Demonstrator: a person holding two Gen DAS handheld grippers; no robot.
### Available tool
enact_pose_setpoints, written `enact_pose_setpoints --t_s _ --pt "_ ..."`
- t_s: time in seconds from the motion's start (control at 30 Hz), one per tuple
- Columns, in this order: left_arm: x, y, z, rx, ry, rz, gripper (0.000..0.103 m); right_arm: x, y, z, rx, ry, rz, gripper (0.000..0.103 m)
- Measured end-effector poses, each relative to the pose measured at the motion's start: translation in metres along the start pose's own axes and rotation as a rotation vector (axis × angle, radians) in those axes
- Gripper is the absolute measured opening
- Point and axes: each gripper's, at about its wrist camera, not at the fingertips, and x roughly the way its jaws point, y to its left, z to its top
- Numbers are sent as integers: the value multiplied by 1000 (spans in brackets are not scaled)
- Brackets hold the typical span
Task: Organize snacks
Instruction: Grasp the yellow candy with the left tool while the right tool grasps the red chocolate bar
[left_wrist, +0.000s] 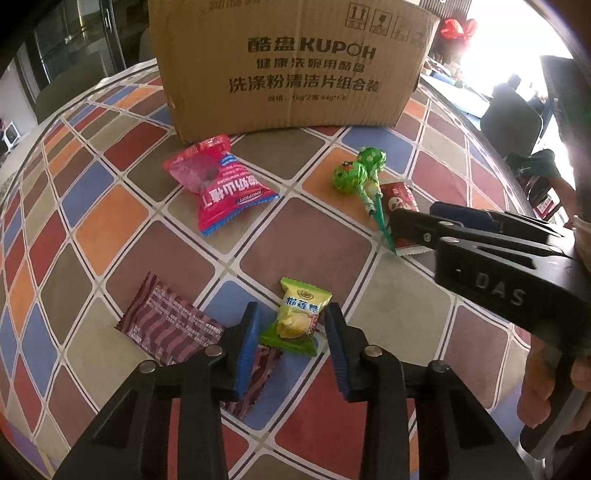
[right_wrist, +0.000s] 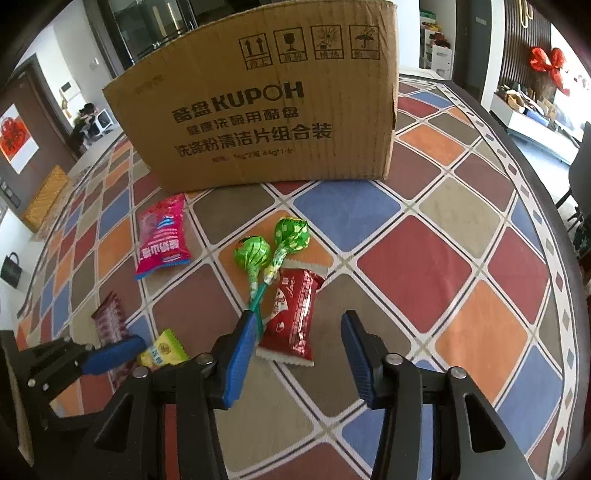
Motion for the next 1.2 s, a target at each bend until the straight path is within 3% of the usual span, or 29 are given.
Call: enact_pose_setpoints --t_s 0.07,0.3,0.43,0.63,0.7,0.87,0.97,1.07,1.2 --pt "0 -1 1 -2 1 -14 27 3 1 2 -8 0 -9 44" --pt "3 -9 7 13 -6 -35 25 10 4 3 -26 7 -29 37" --pt "0 -11 16 0 -30 -44 25 12 4 4 -48 -1 -51 26" --pt "-9 -10 27 -22 -70 -54 23 9 -2 3 -15 -2 -27 25" --pt "-12 -10 30 -25 -80 -54 9 7 -4 2 -10 -3 -25 24" --pt "-18 -10 33 -24 -97 -64 8 -4 -3 -1 -8 -23 -17 24" --pt "-23 -7 29 -30 -112 -73 10 -6 -3 -2 -10 -25 -16 24" --pt "-25 -4 24 -6 -107 -55 27 -7 -3 -4 -17 -27 -22 24" --pt "-20 -1 16 36 -76 -45 33 -7 -1 -9 -25 -22 -26 24"
